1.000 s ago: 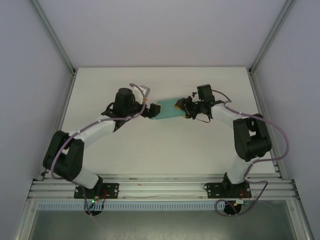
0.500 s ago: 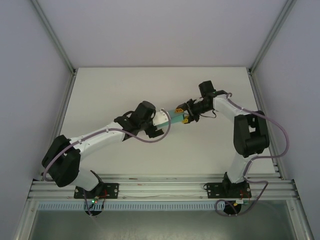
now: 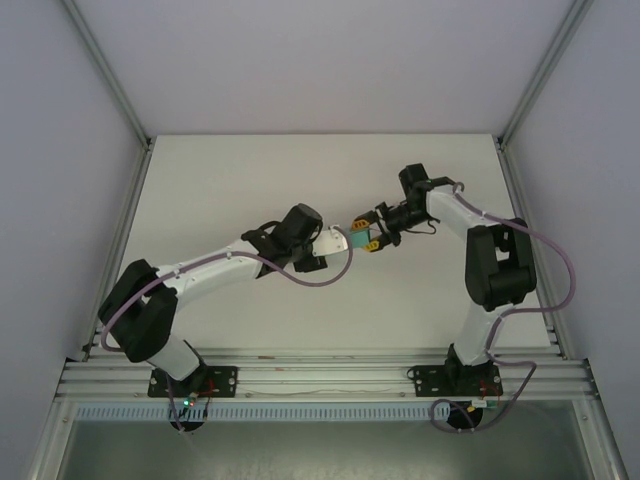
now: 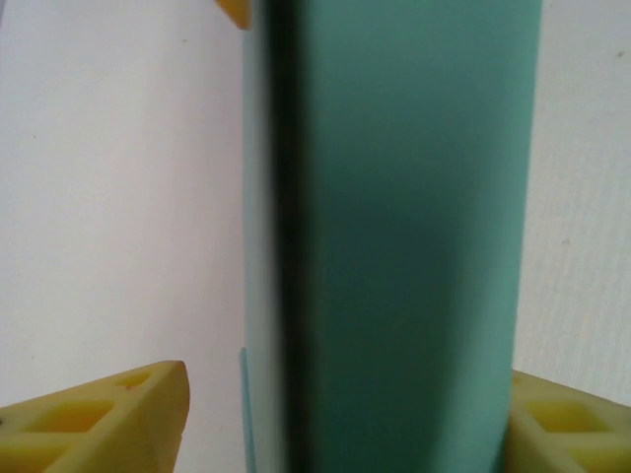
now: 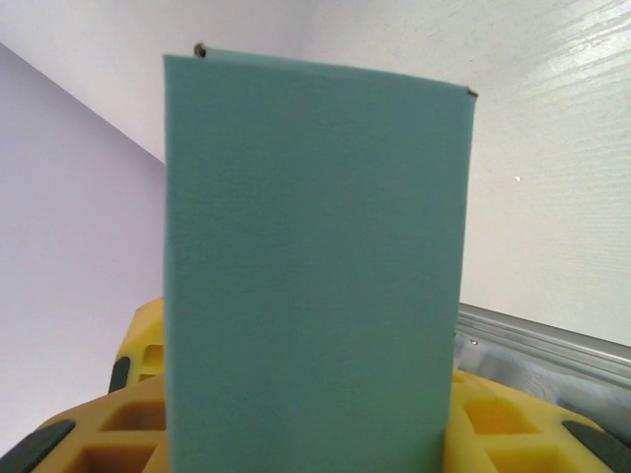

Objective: Assemble paper box

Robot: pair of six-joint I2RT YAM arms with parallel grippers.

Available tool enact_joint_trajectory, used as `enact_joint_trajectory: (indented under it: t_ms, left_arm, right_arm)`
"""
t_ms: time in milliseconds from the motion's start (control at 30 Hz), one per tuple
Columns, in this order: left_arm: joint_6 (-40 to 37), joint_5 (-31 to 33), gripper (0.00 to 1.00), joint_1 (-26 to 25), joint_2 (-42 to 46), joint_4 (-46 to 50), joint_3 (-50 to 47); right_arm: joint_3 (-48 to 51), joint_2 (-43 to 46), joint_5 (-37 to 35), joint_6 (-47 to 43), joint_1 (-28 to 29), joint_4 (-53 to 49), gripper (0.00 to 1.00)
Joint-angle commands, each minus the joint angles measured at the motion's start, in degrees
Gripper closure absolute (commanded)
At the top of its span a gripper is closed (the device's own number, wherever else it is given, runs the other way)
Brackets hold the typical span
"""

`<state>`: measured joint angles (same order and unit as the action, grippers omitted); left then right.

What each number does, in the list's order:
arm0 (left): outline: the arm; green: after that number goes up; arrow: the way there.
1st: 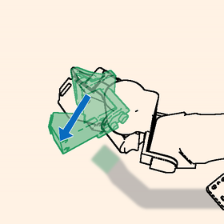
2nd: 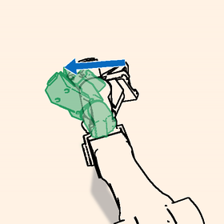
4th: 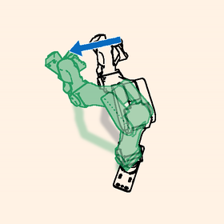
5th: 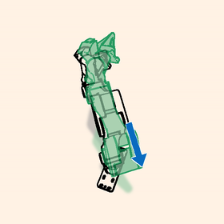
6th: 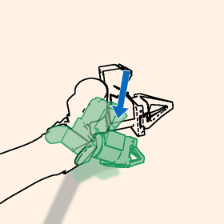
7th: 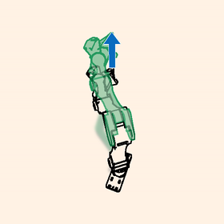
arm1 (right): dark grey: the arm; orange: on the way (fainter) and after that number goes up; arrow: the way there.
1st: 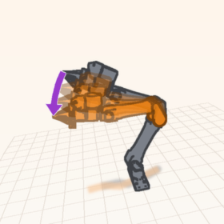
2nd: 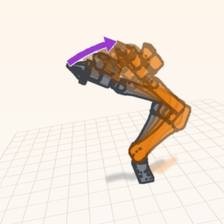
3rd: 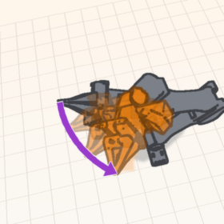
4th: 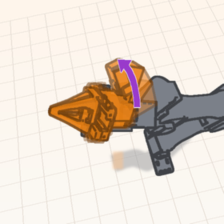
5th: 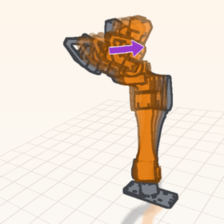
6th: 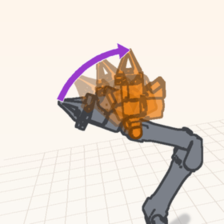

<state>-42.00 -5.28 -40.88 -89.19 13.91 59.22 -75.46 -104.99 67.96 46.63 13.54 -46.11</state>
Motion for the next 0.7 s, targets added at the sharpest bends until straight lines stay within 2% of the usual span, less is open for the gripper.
enact_joint_trajectory:
  t_ms: [0,200,233,300,400,500,567,667]
  left_arm:
    - [0.0,-0.2,0.41,0.5,0.2,-1.6,0.8]
    - [-0.1,-0.7,0.58,0.6,2.2,-3.2,-0.3]
    - [-0.1,-0.7,0.59,0.7,2.3,-2.7,-0.3]
    - [0.2,-0.9,0.6,0.7,2.3,-1.0,0.0]
    - [1.1,-2.0,0.65,1.0,1.5,2.5,0.6]
    - [1.5,-3.4,0.65,1.6,0.4,6.6,1.5]
    - [1.5,-6.4,0.65,2.3,-0.4,11.0,2.9]
    - [1.8,-12.4,0.66,4.8,-2.1,17.2,6.2]
  right_arm:
    - [-1.5,-0.9,6.2,-3.9,0.9,-8.0,0.62]
    - [-3.2,-0.5,4.0,-4.9,0.9,-9.0,0.39]
    - [-3.3,-0.1,2.9,-4.7,0.7,-8.3,0.32]
    - [-3.5,1.1,-0.5,-5.0,-0.3,-7.6,0.0]
    - [-1.8,5.1,-9.9,-4.4,-3.2,-2.8,0.0]
    - [2.4,11.0,-21.0,-3.5,-6.3,5.5,0.0]
    - [4.1,14.6,-28.5,-6.8,-7.8,9.1,0.0]
    - [6.9,21.7,-42.2,-17.1,-8.3,14.9,0.0]
